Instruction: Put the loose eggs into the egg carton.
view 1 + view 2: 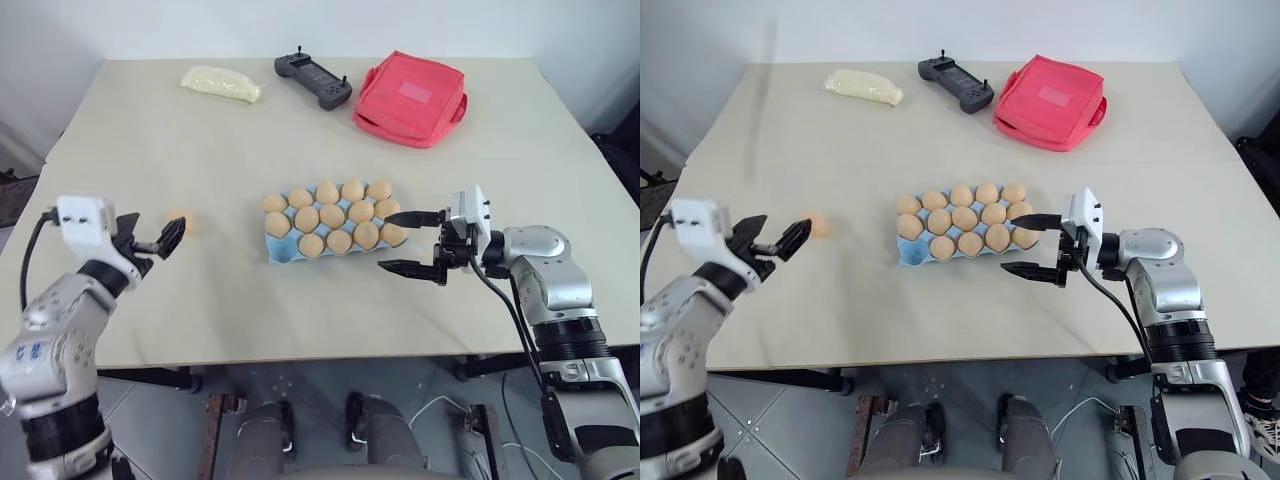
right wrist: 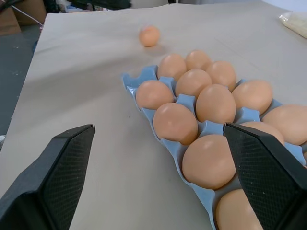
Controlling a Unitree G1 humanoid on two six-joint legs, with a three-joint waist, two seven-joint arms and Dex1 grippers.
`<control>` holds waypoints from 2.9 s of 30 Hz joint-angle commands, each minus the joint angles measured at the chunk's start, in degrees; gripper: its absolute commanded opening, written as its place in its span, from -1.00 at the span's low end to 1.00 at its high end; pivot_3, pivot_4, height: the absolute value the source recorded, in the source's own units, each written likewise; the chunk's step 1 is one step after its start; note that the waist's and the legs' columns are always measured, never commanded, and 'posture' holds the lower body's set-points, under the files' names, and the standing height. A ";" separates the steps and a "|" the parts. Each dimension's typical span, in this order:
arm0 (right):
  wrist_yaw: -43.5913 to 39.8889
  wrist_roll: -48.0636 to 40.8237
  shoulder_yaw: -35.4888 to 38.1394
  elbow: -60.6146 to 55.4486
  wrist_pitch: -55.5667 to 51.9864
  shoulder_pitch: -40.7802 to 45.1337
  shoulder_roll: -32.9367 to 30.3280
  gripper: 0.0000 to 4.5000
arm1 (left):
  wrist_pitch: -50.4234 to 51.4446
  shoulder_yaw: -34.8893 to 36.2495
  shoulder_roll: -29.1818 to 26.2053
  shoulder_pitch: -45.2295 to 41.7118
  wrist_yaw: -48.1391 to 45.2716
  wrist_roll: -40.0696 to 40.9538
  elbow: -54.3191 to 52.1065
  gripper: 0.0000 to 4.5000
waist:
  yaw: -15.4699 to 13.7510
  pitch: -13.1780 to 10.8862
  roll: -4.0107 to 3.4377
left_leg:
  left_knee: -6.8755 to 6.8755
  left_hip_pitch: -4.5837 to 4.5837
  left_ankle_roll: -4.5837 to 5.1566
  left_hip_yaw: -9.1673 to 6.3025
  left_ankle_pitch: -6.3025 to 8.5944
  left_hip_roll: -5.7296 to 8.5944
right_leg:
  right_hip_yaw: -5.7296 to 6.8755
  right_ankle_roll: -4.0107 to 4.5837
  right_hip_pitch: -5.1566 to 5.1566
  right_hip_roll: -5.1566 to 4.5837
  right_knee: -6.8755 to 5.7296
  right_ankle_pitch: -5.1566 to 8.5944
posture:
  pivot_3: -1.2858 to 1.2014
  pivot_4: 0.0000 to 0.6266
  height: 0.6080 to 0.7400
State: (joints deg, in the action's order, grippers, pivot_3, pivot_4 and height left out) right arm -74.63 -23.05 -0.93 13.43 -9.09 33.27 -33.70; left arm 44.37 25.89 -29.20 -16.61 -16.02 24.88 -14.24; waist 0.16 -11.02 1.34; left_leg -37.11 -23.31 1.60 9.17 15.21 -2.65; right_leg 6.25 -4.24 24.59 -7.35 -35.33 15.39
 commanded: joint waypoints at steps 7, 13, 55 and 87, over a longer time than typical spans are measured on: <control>1.87 -0.98 2.13 -4.91 -1.41 -2.00 -1.58 1.00 | -3.16 -8.37 -3.78 -15.50 2.10 -8.78 25.32 0.97 | 0.11 0.00 0.00 | 0.02 0.01 -0.25 0.27 -0.07 -0.10 | 0.43 -0.02 0.12 0.10 -0.02 -0.01 | 0.03 -0.52 1.00; 2.57 -1.09 2.60 -5.70 -1.67 -2.82 -1.84 1.00 | -4.22 -12.17 -3.77 -19.31 0.25 -11.16 33.29 0.97 | 0.13 0.00 0.01 | -0.04 0.01 -0.19 0.46 -0.02 -0.06 | 0.64 -0.07 0.12 -0.07 0.03 -0.04 | 0.03 -0.52 1.00; 5.51 -1.75 5.23 -9.87 -1.00 -8.72 -2.96 1.00 | -12.78 -27.63 -0.79 -20.77 -32.33 -4.55 21.11 0.53 | 0.05 -0.01 0.01 | -0.14 0.05 0.06 0.58 -0.15 -0.07 | 0.54 -0.07 0.18 -0.08 -0.11 -0.04 | 0.03 -0.52 1.00; 6.92 -1.75 6.30 -7.01 -0.57 -7.47 -3.40 1.00 | -20.77 -3.53 -5.89 0.42 -31.40 5.76 7.14 0.98 | 0.40 -0.01 0.01 | -0.08 0.07 0.06 0.53 0.10 -0.09 | 0.25 -0.04 0.17 -0.15 -0.08 -0.05 | 0.03 -0.52 1.00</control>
State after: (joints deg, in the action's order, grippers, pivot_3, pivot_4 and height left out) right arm -67.82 -23.99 4.03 7.22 -10.09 24.64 -36.45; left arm 24.88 21.31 -34.62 -16.24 -47.66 29.15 -4.08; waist 0.56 -11.03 1.35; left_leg -37.18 -23.24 1.65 9.69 15.31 -2.74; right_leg 6.50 -4.28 24.76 -7.50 -35.40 15.34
